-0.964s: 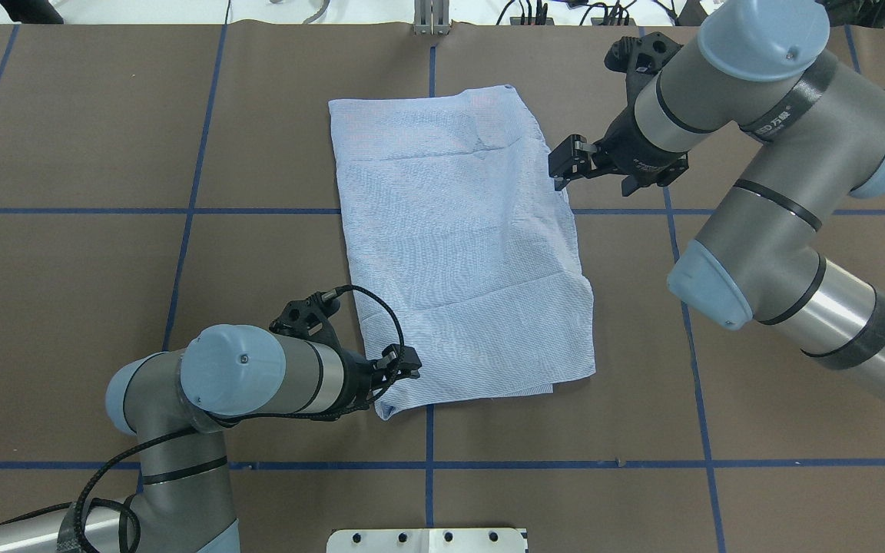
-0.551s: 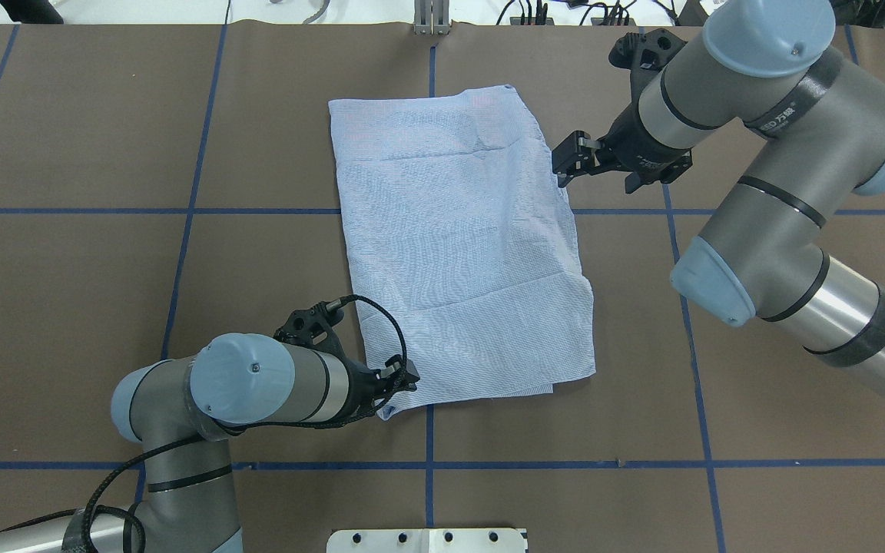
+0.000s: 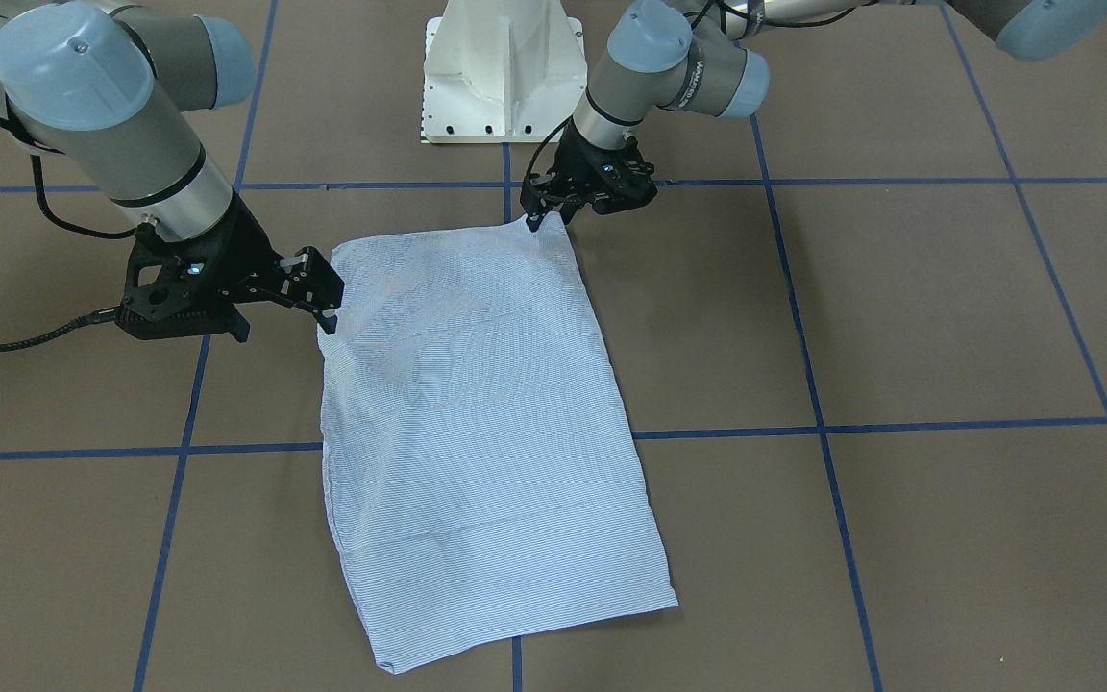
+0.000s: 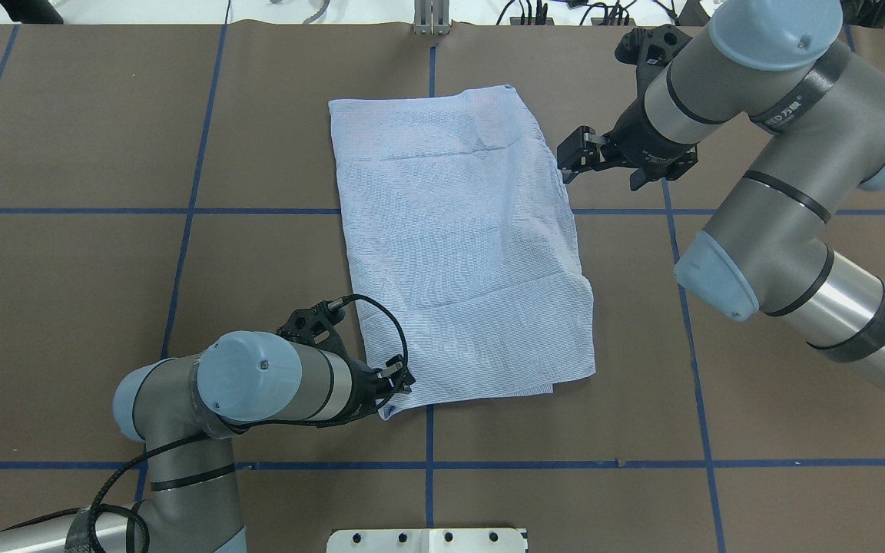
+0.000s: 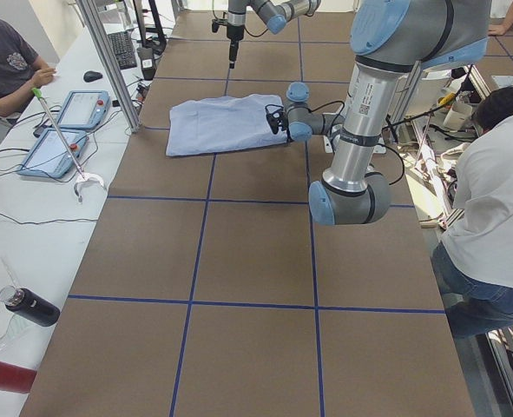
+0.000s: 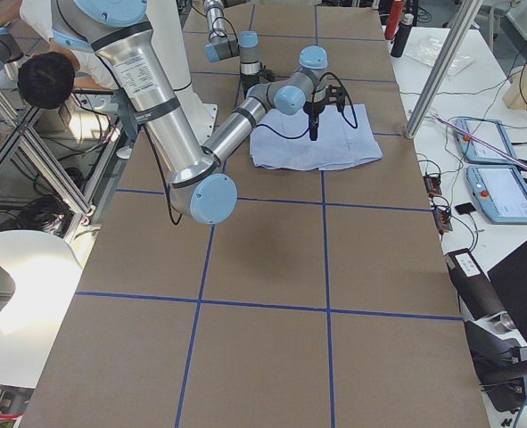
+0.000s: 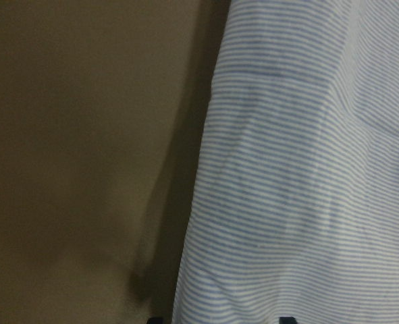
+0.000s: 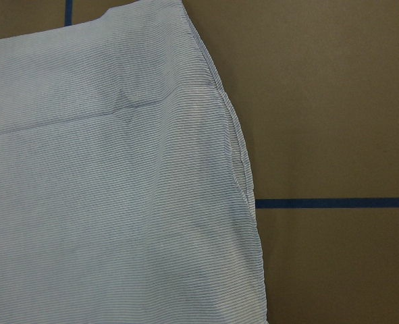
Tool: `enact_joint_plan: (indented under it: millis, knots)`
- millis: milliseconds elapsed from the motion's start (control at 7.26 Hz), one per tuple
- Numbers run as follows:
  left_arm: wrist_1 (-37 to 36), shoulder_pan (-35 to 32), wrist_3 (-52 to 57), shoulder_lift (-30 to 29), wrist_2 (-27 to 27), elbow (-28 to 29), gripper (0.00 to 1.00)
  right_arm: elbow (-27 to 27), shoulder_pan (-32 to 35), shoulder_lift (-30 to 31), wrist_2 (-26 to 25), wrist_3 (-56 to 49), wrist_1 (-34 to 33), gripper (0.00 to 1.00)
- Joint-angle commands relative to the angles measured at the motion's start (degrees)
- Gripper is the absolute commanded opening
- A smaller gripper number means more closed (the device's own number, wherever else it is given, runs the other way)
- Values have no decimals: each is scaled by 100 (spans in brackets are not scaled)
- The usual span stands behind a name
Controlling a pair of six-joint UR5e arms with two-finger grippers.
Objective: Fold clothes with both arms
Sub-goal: 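Move the right gripper down to the shirt's near corner beside the left gripper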
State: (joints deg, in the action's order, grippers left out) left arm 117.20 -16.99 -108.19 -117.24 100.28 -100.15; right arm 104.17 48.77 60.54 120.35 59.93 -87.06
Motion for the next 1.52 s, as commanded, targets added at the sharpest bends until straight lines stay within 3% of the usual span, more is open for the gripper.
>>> enact_joint_plan:
  millis: [0,138,275,413,551,826,1102,1377]
  knots:
    - [-66,-6,0,0,0,14,56,-2,19,1,15,-7,-66,100]
    - [-66,-6,9,-9,0,14,56,-2,27,1,15,-7,-74,100]
    - [-66,-6,9,-18,0,14,48,-2,36,1,15,-7,-83,100]
    - [-74,3,9,-27,0,-13,18,-2,45,1,23,-7,-83,100]
    - [-74,3,26,-18,-9,-56,0,-10,36,19,23,1,-118,100]
    - [-92,-128,105,-9,35,-92,0,59,19,133,41,421,-75,100]
    - [-197,-217,228,35,53,-328,0,322,-435,151,85,1778,-13,100]
    - [-312,-252,237,17,53,-364,0,341,-1129,151,-447,3063,-30,100]
